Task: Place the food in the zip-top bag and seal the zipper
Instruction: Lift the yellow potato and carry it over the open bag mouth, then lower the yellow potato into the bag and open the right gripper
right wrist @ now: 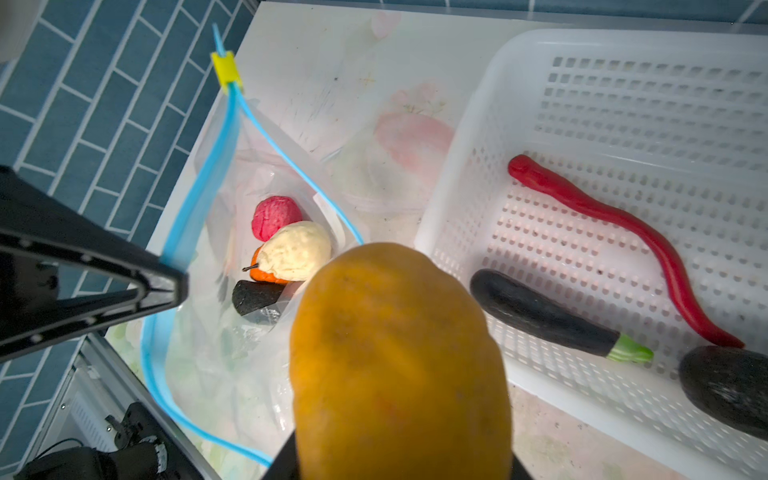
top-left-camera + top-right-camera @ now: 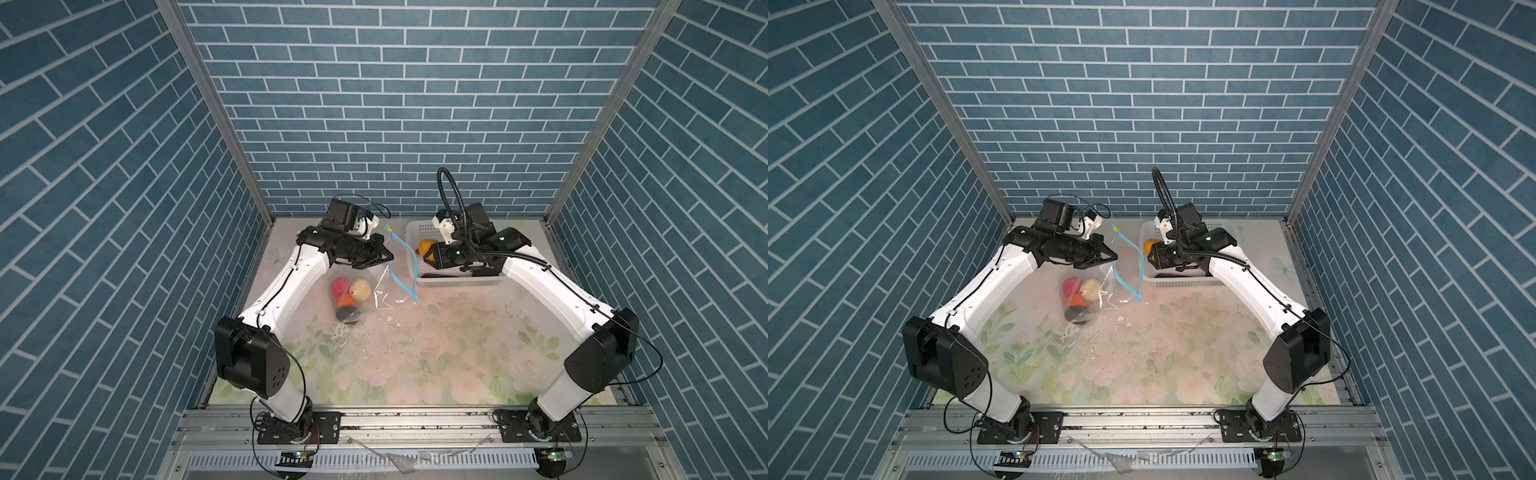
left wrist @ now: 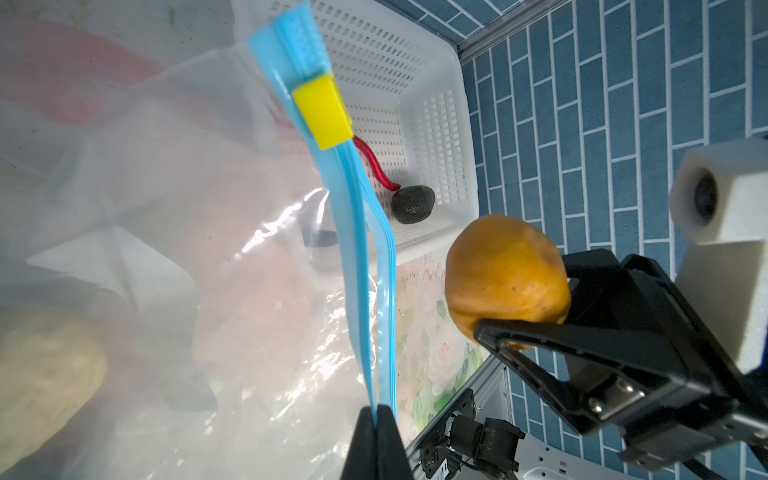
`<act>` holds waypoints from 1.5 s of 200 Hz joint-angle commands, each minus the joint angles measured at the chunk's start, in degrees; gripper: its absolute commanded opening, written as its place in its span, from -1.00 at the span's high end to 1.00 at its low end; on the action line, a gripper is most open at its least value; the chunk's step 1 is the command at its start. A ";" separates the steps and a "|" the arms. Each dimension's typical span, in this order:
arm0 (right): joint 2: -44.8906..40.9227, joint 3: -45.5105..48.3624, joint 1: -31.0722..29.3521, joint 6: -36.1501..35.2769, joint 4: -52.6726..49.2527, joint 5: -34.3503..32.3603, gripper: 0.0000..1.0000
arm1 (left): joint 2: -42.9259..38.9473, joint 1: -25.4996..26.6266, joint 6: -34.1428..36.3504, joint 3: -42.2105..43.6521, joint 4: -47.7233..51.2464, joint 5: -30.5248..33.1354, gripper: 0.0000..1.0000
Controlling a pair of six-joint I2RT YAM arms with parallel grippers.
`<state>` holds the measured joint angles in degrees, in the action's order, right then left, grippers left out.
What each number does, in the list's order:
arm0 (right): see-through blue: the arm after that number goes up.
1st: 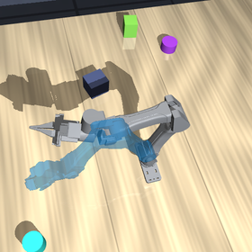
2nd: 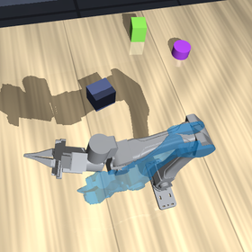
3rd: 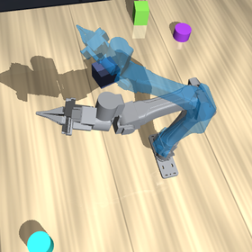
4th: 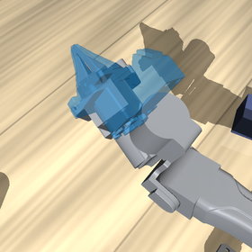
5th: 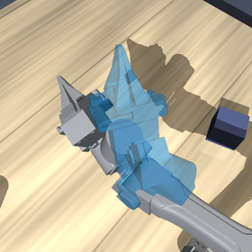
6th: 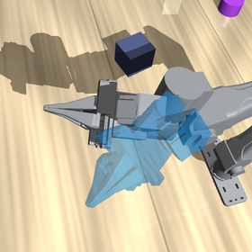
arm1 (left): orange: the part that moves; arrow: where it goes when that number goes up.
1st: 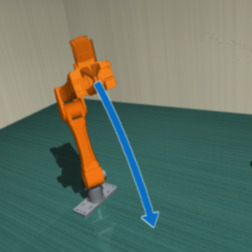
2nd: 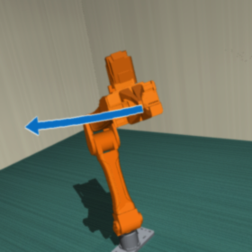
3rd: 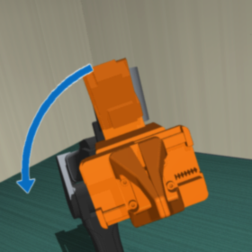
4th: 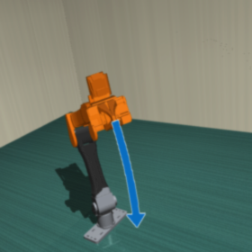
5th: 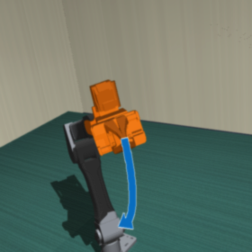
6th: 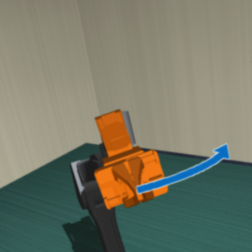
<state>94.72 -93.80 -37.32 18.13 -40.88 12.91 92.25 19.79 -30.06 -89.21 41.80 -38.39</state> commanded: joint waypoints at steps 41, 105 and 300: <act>5.14 -5.12 -3.27 1.11 3.73 3.37 0.09 | -2.25 0.33 0.22 0.46 0.68 0.56 1.00; 9.08 -7.15 -4.95 1.73 3.53 5.46 0.11 | -2.77 0.56 -0.15 1.38 -0.15 0.60 1.00; 12.08 -4.70 -6.03 -1.15 -0.12 -3.50 -0.01 | -3.66 0.63 0.88 0.38 0.76 0.95 1.00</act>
<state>107.11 -98.89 -43.40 19.49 -38.48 13.43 89.95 20.29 -30.35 -88.12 41.54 -37.95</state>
